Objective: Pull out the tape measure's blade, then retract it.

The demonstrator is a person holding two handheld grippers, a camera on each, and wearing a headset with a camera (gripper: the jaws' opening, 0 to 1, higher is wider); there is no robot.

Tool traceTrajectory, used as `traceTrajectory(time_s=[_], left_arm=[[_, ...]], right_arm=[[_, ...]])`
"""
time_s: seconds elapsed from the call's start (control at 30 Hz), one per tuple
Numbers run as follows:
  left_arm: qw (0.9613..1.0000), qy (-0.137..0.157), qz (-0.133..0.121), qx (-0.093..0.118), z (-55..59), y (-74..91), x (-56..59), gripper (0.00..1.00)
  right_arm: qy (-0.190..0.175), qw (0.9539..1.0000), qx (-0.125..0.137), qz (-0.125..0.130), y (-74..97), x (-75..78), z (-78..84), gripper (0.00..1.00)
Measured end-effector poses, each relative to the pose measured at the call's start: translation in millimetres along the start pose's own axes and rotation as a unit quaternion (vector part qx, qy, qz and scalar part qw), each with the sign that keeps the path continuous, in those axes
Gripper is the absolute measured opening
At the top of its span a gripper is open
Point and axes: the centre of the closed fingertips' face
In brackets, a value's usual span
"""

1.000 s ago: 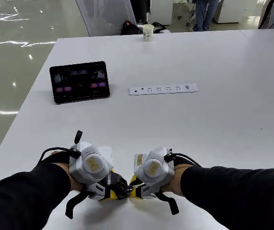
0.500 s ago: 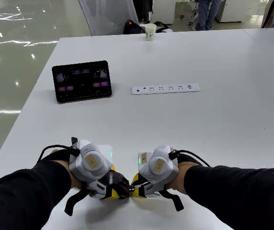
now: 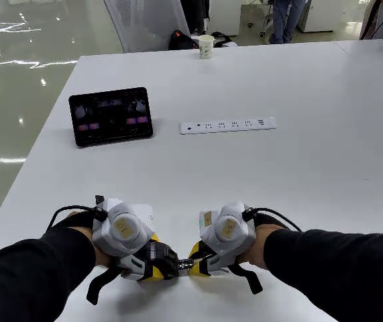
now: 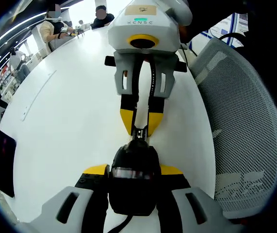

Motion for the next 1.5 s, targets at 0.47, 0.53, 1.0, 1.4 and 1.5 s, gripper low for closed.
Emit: traceTrajectory(time_s=[0.47, 0.53, 1.0, 1.4, 1.5], left_arm=[[1.0000, 0.001, -0.006, 0.001, -1.0, -0.1, -1.5, 0.32], [1.0000, 0.003, -0.007, 0.000, -1.0, -0.3, -1.9, 0.32], [1.0000, 0.000, -0.008, 0.000, -1.0, -0.4, -0.1, 0.32], [1.0000, 0.001, -0.008, -0.001, -1.4, -1.7, 0.6, 0.32], [1.0000, 0.002, -0.008, -0.001, -1.4, -1.9, 0.8, 0.32]], right_arm=[[-0.007, 1.0000, 0.004, 0.002, 6.8, -1.3, 6.0, 0.11], [-0.007, 1.0000, 0.001, 0.001, 9.2, -1.8, 8.4, 0.11], [-0.016, 0.9999, -0.005, -0.004, 16.2, -5.9, 16.9, 0.11], [-0.016, 0.9998, -0.013, -0.008, 21.7, -8.3, 23.9, 0.11], [-0.017, 0.9997, -0.013, -0.008, 23.3, -8.6, 25.8, 0.11]])
Point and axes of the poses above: the centre of the closed fingertips' face, and the gripper's own axes: y roughly backward along the fingers, x roughly to its right, z roughly out of its underside, and after that the axes turned 10 degrees about y, right-handed
